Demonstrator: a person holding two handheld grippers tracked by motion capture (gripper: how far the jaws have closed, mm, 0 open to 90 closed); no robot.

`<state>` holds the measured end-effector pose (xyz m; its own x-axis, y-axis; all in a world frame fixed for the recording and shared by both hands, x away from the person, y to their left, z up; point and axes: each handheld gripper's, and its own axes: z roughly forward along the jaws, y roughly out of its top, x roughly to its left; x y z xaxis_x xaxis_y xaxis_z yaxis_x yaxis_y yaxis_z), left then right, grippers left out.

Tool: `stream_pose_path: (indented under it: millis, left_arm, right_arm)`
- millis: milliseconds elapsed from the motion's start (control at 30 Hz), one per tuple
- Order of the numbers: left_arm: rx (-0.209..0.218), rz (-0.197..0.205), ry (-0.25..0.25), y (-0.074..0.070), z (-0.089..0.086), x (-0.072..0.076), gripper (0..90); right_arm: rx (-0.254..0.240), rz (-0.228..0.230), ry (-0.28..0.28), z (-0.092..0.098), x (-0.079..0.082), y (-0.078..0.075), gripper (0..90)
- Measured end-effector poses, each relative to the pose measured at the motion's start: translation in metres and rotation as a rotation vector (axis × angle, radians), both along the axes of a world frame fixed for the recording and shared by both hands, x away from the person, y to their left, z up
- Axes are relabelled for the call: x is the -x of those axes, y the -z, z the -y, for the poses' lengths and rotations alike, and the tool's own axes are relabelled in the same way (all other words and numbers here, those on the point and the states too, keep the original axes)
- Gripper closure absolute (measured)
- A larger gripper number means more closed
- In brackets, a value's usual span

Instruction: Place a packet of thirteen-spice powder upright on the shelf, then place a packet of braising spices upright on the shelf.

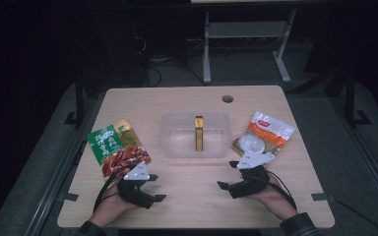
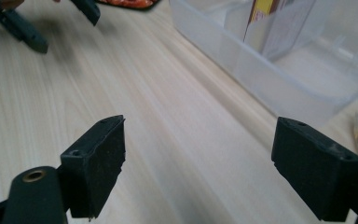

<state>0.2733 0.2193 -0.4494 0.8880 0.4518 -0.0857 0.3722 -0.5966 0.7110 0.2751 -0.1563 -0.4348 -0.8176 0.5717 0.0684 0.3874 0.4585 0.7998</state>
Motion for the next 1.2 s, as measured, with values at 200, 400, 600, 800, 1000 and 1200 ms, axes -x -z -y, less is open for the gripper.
stream_pose_path:
  millis: [200,400,600,800,1000,1200]
  left_arm:
    - [-0.003,0.009,-0.076,-0.006,-0.011,-0.015,29.5]
    - [-0.01,0.038,-0.201,-0.014,-0.028,-0.033,50.4]
    - [-0.029,0.033,-0.3,-0.017,-0.041,-0.056,77.0]
    - [-0.045,0.039,-0.368,-0.014,-0.045,-0.08,89.7]
    - [-0.067,0.01,-0.42,0.0,-0.038,-0.105,89.7]
    - [-0.059,0.005,-0.43,0.01,-0.031,-0.116,89.7]
  right_arm:
    - [0.002,-0.018,0.02,0.008,0.012,0.006,15.9]
    - [0.007,-0.036,0.029,0.014,0.021,0.008,15.5]
    - [0.024,-0.035,0.019,0.013,0.022,0.01,15.4]
    - [0.041,-0.046,0.007,0.009,0.022,0.013,15.3]
    - [0.058,-0.053,0.002,0.008,0.021,0.014,15.3]
    - [0.068,-0.049,-0.004,0.008,0.022,0.014,15.3]
